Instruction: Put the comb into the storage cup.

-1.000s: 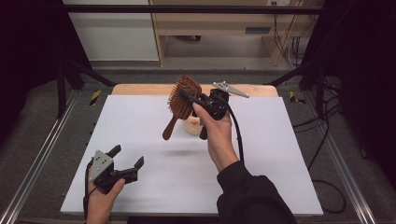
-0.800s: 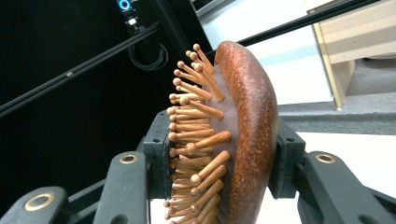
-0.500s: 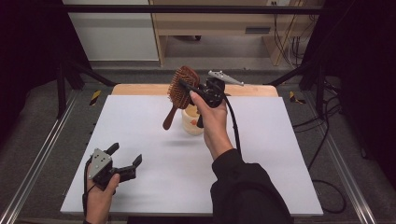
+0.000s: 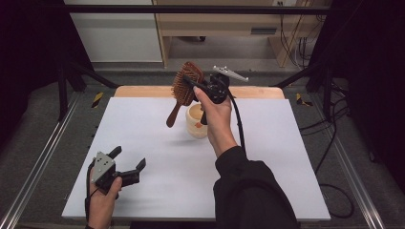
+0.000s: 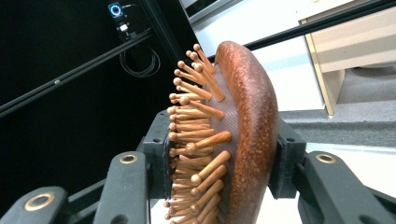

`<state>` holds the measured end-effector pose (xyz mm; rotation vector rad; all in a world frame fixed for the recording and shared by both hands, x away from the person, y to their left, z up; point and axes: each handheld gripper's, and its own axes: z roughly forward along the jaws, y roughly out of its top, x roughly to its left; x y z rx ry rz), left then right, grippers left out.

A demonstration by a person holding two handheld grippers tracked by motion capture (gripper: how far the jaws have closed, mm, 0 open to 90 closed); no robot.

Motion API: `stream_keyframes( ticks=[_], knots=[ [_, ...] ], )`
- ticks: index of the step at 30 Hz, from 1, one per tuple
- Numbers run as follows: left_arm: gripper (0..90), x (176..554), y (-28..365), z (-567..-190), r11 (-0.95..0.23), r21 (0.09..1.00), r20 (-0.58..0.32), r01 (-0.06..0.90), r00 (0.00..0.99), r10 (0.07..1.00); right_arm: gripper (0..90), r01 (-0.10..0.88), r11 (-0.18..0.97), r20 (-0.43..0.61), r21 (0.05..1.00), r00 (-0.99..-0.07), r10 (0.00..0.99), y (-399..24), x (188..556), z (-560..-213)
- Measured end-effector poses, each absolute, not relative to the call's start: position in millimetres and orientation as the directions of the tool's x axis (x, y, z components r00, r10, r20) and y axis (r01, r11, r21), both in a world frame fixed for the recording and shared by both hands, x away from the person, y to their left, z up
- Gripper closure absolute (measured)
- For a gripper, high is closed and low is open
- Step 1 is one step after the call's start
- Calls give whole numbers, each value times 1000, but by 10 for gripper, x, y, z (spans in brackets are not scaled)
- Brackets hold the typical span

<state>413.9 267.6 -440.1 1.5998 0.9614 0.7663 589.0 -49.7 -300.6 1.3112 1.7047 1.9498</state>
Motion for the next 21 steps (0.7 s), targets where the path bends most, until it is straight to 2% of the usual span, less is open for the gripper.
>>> stream_keyframes(
  ticks=[21],
  knots=[
    [19, 4134, 2671, -4400, -113, 975, 13, 190, 460, 888, 524, 306, -331, 449, 893, -542, 711, -764, 5936, -2724]
  ],
)
